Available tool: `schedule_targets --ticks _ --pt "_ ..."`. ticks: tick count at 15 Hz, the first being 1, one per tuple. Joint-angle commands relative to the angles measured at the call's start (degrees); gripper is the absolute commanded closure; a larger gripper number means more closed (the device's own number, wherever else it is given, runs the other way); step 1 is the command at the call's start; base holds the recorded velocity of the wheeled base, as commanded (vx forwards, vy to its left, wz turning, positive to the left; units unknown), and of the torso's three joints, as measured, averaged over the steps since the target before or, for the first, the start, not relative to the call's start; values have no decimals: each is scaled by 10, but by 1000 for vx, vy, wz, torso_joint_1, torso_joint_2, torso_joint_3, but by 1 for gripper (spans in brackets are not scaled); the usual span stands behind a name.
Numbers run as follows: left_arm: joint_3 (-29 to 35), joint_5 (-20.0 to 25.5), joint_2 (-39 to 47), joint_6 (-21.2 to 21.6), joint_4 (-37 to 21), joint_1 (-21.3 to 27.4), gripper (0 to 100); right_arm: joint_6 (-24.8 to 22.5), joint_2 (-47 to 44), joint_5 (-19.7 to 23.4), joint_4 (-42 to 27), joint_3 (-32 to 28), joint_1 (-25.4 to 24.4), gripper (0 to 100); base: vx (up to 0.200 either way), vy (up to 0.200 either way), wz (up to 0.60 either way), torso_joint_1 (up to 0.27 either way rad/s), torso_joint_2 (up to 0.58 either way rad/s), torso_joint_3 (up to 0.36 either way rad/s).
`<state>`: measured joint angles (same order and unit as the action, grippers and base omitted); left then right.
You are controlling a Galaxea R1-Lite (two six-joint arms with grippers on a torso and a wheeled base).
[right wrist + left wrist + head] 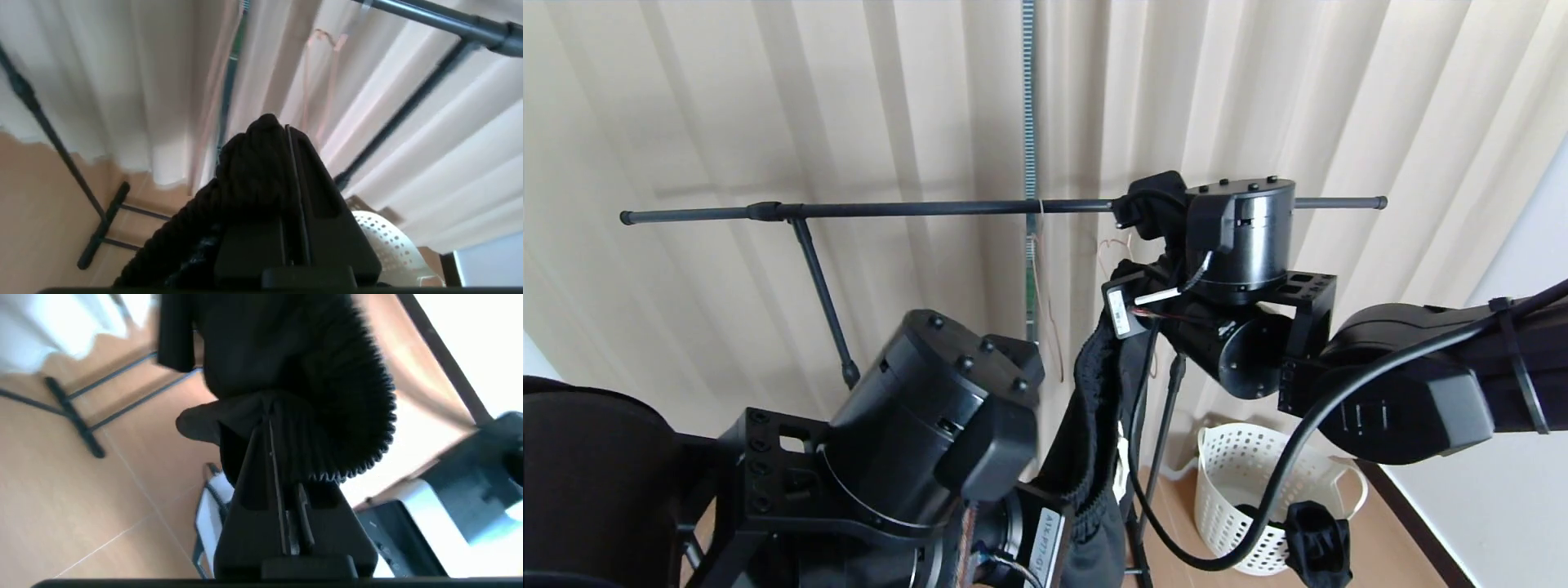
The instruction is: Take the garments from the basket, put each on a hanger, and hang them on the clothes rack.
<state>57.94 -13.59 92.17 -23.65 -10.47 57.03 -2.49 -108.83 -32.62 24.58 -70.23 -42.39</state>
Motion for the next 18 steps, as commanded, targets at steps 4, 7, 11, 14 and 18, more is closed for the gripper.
schedule_targets --ticks 4,7,11,14,18 --pt "6 -16 -16 47 3 -128 100 12 118 0 0 100 43 100 0 0 0 0 0 0" --pt "46 -21 -7 55 3 -168 100 10 167 5 -1 147 56 100 0 0 0 0 0 0" --pt "128 -50 44 55 3 -177 100 -23 184 12 -7 193 55 100 0 0 0 0 0 0" --pt "183 -68 73 64 1 -176 100 -26 183 17 -8 207 53 100 0 0 0 0 0 0" --pt "234 -69 89 80 -1 -163 100 -27 179 18 -12 225 40 100 0 0 0 0 0 0"
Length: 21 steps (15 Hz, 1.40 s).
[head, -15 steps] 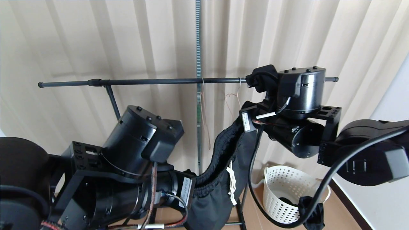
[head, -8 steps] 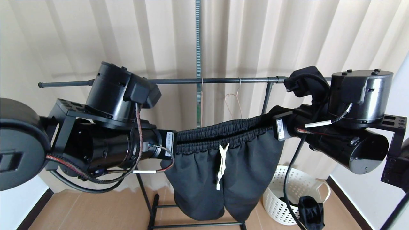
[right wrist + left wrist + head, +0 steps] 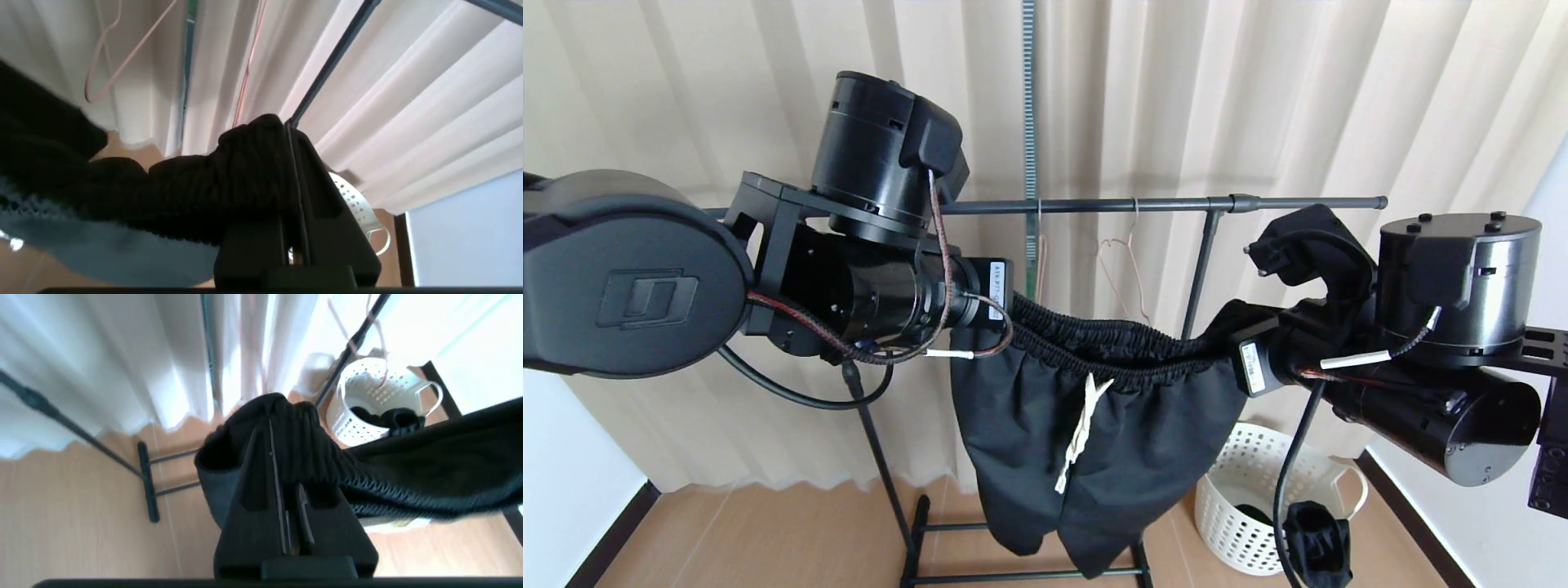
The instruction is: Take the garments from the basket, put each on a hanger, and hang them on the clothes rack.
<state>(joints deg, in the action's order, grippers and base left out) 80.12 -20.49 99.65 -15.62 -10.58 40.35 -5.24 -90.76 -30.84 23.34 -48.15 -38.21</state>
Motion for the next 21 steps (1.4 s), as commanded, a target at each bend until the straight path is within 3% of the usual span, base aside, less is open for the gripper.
schedule_targets --ticks 1,6,13,17,18,21 --pt "16 0 14 1 0 7 100 -2 -3 3 0 10 -4 100 0 0 0 0 0 0" --pt "35 0 14 1 0 10 100 -47 -22 45 2 56 -5 100 0 0 0 0 0 0" --pt "36 0 13 0 2 14 100 -46 -82 62 8 63 -5 100 0 0 0 0 0 0" --pt "38 0 21 -1 4 14 100 -47 -85 97 7 75 -6 100 0 0 0 0 0 0" --pt "41 0 21 -1 4 14 100 -47 -89 100 9 81 -7 0 0 0 0 0 0 0" --pt "43 0 21 -1 3 14 100 -49 -93 119 10 90 -20 0 0 0 0 0 0 0"
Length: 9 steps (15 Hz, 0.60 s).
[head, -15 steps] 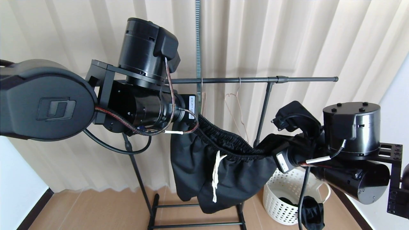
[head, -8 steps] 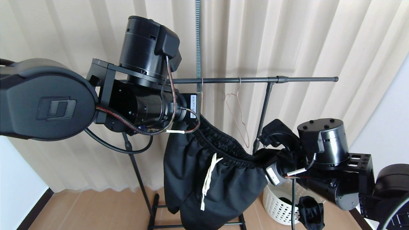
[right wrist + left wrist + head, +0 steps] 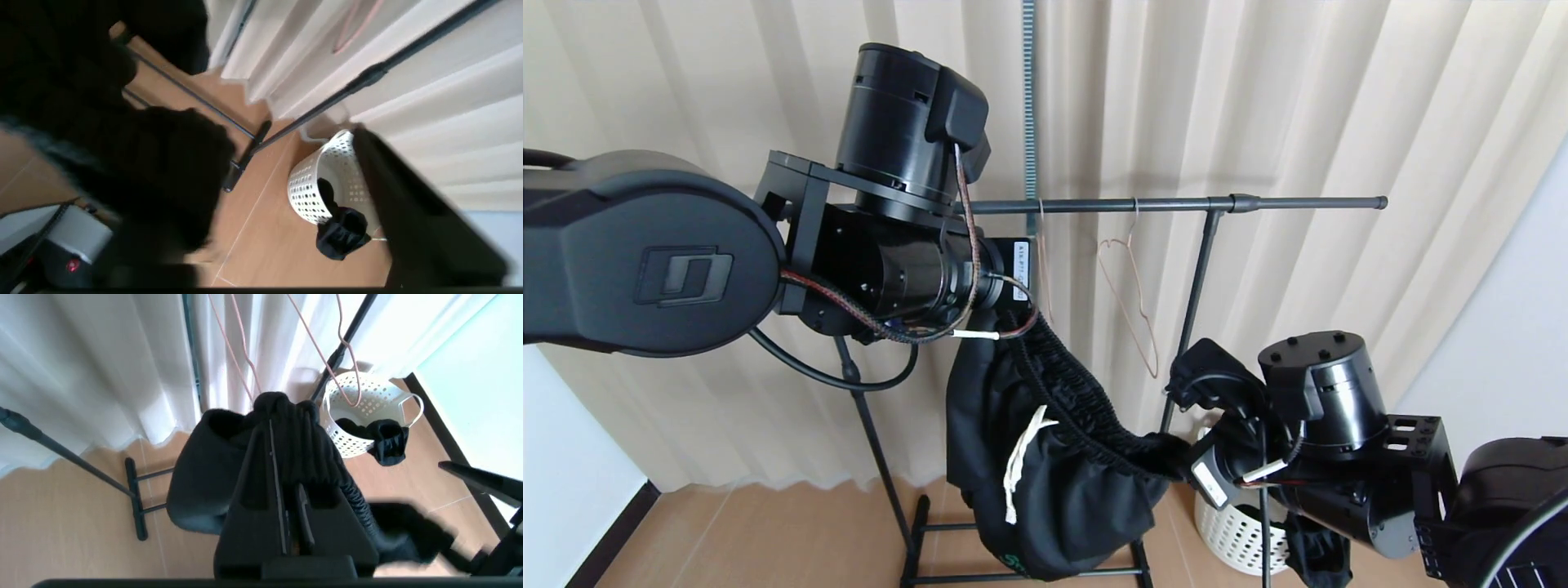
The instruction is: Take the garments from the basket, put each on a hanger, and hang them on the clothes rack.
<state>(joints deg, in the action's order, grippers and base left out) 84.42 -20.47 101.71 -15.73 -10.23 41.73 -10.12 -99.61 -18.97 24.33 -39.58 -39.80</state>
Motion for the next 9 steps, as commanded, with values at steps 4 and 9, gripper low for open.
schedule_targets --ticks 4,9 --pt "3 0 7 -1 0 0 100 -38 2 64 4 35 -6 0 0 0 0 0 0 0" --pt "9 0 17 -2 0 0 100 -77 -1 129 142 102 -22 0 0 0 0 0 0 0"
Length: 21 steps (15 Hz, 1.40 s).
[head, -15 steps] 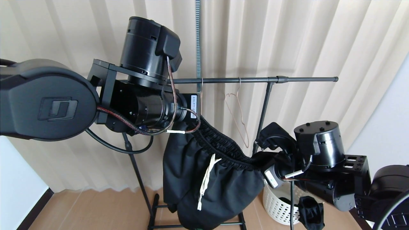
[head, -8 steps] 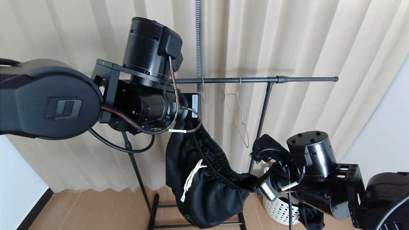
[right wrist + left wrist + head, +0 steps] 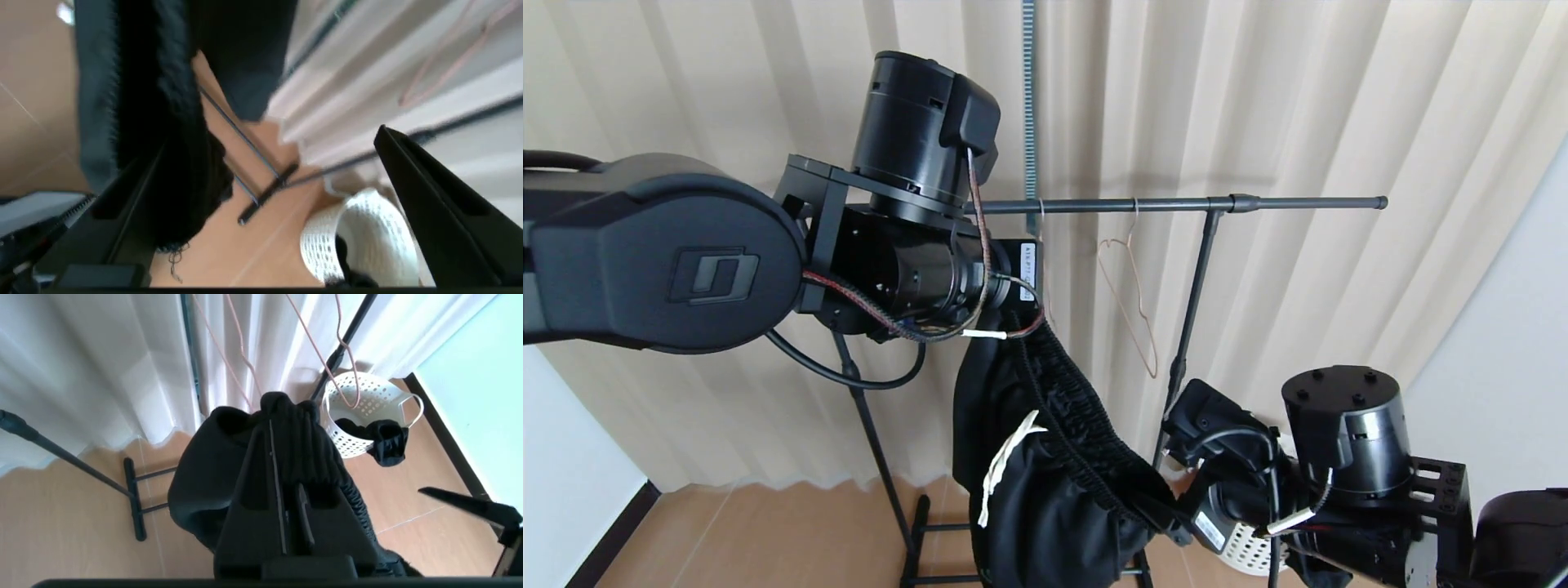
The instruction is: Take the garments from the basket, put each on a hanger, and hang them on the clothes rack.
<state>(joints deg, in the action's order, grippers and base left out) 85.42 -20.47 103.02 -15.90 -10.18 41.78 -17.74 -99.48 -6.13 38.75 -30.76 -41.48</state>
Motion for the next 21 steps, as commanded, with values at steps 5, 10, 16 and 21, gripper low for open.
schedule_targets --ticks 5,10,16,21 --pt "-4 -1 10 -1 0 9 100 10 -1 55 69 23 -7 0 0 0 0 0 0 0" --pt "-69 -6 -12 -3 1 48 100 126 -5 49 98 -23 -51 0 0 0 0 0 0 0" --pt "-90 -6 -19 2 1 71 100 187 -52 -21 91 -82 -49 0 0 0 0 0 0 0" --pt "-88 -6 -24 0 1 64 100 129 -38 -21 0 -78 -11 0 0 0 0 0 0 0"
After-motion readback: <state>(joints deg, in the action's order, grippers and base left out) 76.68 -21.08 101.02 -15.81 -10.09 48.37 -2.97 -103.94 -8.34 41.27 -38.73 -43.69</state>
